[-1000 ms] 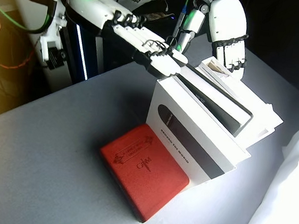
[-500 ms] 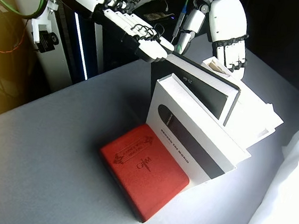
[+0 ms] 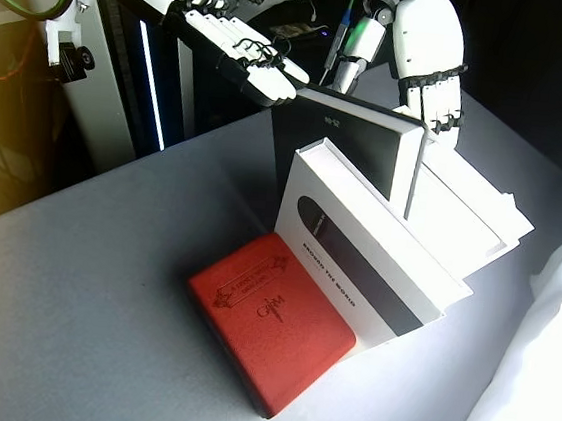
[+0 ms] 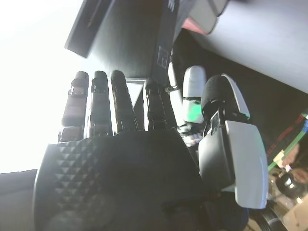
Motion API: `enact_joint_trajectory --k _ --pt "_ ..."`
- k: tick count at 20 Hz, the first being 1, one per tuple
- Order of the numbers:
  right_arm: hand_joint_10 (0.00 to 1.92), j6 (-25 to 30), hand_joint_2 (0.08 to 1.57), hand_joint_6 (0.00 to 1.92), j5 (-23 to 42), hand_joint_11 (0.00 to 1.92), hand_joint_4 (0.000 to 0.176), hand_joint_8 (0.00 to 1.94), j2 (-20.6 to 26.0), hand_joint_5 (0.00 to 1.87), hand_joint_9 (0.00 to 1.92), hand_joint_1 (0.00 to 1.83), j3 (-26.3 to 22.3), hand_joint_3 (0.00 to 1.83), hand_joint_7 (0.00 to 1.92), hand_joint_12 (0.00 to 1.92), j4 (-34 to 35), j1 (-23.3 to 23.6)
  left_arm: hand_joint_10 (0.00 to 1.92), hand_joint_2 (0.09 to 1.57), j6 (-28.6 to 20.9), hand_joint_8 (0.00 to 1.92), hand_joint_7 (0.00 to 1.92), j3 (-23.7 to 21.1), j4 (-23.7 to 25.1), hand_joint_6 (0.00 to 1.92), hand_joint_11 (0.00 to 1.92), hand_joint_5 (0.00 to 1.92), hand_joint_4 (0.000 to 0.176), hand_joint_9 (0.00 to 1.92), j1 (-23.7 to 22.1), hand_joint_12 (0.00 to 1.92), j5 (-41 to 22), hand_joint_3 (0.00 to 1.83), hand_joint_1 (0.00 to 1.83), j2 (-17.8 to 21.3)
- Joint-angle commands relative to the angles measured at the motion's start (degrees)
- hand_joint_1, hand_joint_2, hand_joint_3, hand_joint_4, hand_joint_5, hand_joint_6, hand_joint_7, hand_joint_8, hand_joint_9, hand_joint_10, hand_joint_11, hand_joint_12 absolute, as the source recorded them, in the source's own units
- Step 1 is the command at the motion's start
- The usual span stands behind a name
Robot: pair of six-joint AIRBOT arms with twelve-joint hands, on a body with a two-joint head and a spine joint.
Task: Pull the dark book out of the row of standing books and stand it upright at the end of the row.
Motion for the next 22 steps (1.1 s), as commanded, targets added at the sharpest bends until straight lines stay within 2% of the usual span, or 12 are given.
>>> enact_joint_trajectory --k 1,4,10,16,22 --pt "0.0 -0.6 1.27 0.0 -1.9 0.0 0.0 0.0 0.5 0.0 0.0 0.0 -0.4 0.02 0.0 0.0 -1.8 -0.4 0.0 1.07 0.3 0.0 0.0 0.0 3.8 0.0 0.01 0.02 0.0 0.0 -0.8 0.09 -1.7 0.0 0.0 0.8" --pt "0.0 -0.6 1.28 0.0 -1.9 0.0 0.0 0.0 0.5 0.0 0.0 0.0 -0.4 0.02 0.0 0.0 -1.8 -1.9 0.0 1.09 0.3 0.0 0.0 0.0 4.0 0.0 0.0 0.03 0.0 0.0 -0.8 0.15 -1.7 0.01 0.0 0.8" --pt "0.0 -0.2 1.27 0.0 -1.9 0.0 0.0 0.0 0.4 0.0 0.0 0.0 -0.4 0.01 0.0 0.0 -1.8 -6.7 0.0 1.09 0.3 0.0 0.0 0.0 4.1 0.01 0.0 0.03 0.0 0.0 -0.7 0.13 -1.8 0.0 0.0 0.8" --pt "0.0 -0.1 1.27 0.0 -1.6 0.0 0.0 0.0 0.4 0.0 0.0 0.0 -0.4 0.01 0.0 0.0 -1.8 -7.8 0.0 1.09 0.0 0.0 0.0 0.0 3.5 0.0 0.01 0.03 0.0 0.0 -0.8 0.09 -1.8 0.0 0.0 0.8" --pt "0.0 0.1 1.28 0.0 -0.1 0.0 0.0 0.0 -0.2 0.0 0.0 0.0 -0.4 0.01 0.0 0.0 -1.8 -11.3 0.0 1.09 0.3 0.0 0.0 0.0 3.5 0.0 0.0 0.03 0.0 0.0 -0.8 0.1 -1.7 0.0 0.0 0.8"
